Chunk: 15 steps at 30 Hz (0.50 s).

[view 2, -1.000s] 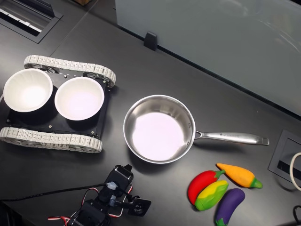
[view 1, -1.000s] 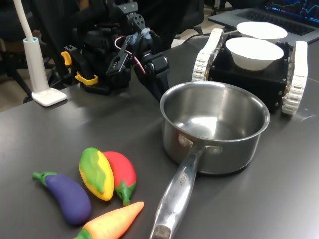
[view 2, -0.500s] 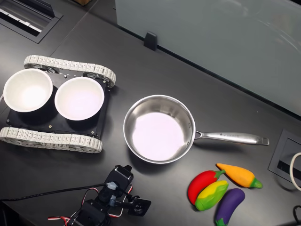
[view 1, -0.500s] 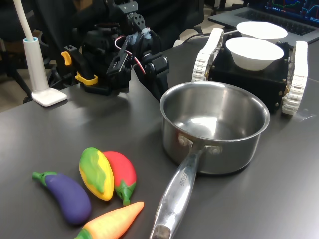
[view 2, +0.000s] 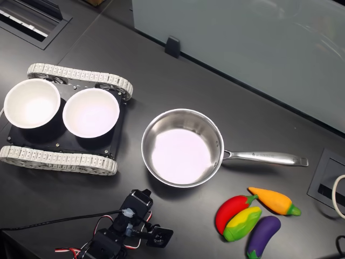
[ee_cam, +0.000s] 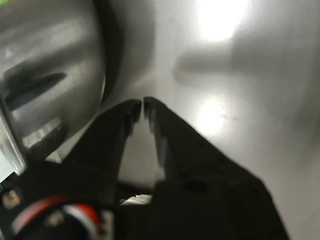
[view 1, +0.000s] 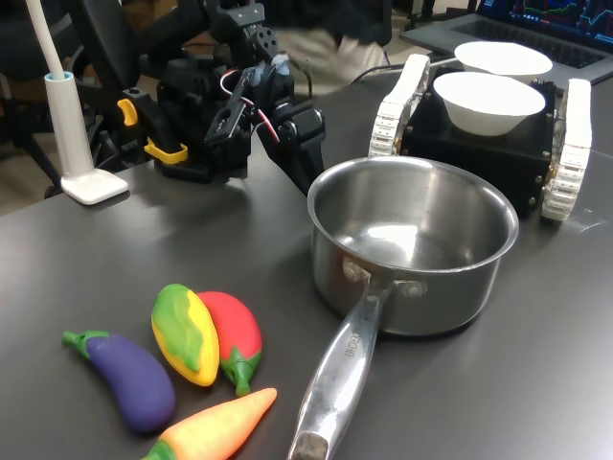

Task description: Pick up the brinjal and place them in the pan

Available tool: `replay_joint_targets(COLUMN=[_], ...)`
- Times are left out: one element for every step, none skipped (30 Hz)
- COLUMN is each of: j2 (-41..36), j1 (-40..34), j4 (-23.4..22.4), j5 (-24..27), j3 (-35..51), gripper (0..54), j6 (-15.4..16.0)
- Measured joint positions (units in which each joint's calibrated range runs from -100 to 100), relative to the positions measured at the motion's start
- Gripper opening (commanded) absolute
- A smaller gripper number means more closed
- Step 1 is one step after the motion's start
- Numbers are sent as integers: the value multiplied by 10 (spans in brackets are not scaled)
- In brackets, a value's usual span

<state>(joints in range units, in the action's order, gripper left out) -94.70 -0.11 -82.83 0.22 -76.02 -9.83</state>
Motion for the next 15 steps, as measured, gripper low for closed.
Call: replay_joint_targets(j2=[0, 0, 0, 0, 0, 0, 0, 0, 0, 0, 0, 0, 0, 0, 0], j1=[0, 0, 0, 0, 0, 0, 0, 0, 3, 10, 15, 18, 18, 18, 17], j4=[0, 0, 0, 0, 0, 0, 0, 0, 0, 0, 0, -1, -3, -5, -8], j5=[0, 0, 0, 0, 0, 0, 0, 2, 4, 4, 4, 5, 5, 5, 5], j3=[0, 0, 0, 0, 0, 0, 0, 1, 2, 2, 2, 2, 2, 2, 2], gripper=[1, 1, 1, 1, 1, 1, 1, 1, 1, 1, 1, 1, 1, 1, 1], j6=[0, 0, 0, 0, 0, 0, 0, 0, 0, 0, 0, 0, -1, -1, -1])
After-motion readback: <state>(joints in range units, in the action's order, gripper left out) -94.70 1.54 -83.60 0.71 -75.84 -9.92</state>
